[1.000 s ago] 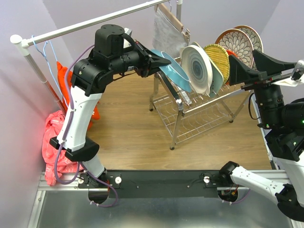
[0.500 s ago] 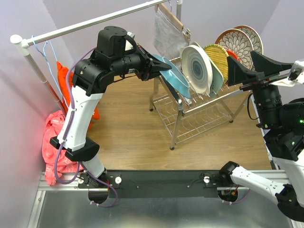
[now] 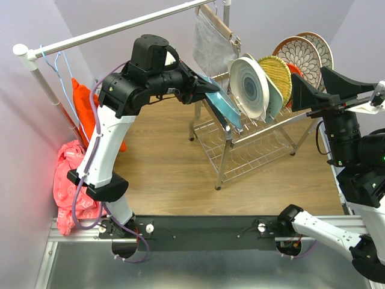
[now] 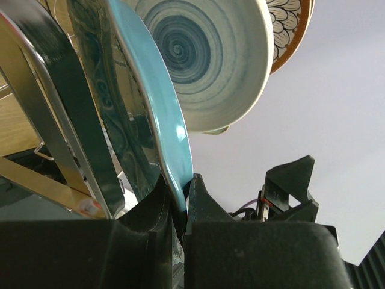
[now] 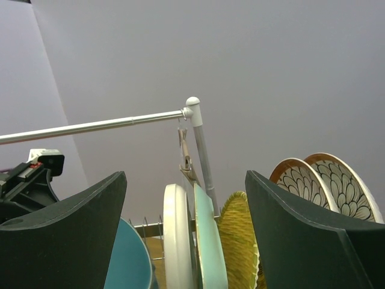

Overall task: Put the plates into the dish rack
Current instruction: Insert the plate into the dish rack

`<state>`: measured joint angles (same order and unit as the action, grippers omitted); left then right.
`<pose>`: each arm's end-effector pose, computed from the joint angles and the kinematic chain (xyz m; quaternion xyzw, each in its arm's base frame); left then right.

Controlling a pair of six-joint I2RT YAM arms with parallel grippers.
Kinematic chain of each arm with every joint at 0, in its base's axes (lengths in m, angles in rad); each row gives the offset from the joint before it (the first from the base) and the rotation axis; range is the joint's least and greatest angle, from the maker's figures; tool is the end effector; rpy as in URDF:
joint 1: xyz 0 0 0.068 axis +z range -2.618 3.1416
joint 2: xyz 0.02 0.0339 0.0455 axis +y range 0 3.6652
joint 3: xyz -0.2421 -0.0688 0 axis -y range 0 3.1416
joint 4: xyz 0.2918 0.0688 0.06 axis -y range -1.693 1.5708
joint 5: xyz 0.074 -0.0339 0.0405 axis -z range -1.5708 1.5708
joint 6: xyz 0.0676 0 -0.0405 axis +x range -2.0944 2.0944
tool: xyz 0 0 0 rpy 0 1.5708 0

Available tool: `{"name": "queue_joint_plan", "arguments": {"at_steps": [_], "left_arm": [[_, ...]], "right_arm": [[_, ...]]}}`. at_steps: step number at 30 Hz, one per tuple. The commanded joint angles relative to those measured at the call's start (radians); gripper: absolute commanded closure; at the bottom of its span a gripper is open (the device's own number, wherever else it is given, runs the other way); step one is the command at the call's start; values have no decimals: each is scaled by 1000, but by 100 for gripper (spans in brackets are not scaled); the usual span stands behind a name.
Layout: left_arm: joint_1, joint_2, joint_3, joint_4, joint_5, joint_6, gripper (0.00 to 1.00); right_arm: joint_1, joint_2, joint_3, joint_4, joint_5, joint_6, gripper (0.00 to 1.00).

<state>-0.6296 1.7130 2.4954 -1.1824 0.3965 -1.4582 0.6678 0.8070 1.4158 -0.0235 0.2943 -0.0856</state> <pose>0.2631 -0.2240 0.5483 -0.2293 0.7918 -0.5508 0.1305 0.1481 0.0919 0.5811 -0.0520 0.4826 0.1837 0.8548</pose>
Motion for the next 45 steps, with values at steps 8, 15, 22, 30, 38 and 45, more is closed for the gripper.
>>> {"name": "queue_joint_plan", "arguments": {"at_steps": [8, 15, 22, 30, 38, 45], "left_arm": [[-18, 13, 56, 129, 50, -45, 100], [-19, 17, 56, 138, 64, -41, 100], [-19, 22, 49, 159, 77, -41, 100], [-25, 25, 26, 202, 96, -39, 92], [-27, 28, 28, 210, 100, -41, 75], [-27, 30, 25, 217, 104, -42, 28]], "right_arm": [[-4, -20, -15, 14, -11, 18, 12], [-5, -23, -18, 13, -12, 18, 12], [-5, -31, -20, 14, -7, 18, 12], [-5, -37, -26, 14, -6, 18, 12], [-11, -43, -31, 14, -3, 17, 12], [-13, -46, -32, 14, -3, 18, 12]]}}
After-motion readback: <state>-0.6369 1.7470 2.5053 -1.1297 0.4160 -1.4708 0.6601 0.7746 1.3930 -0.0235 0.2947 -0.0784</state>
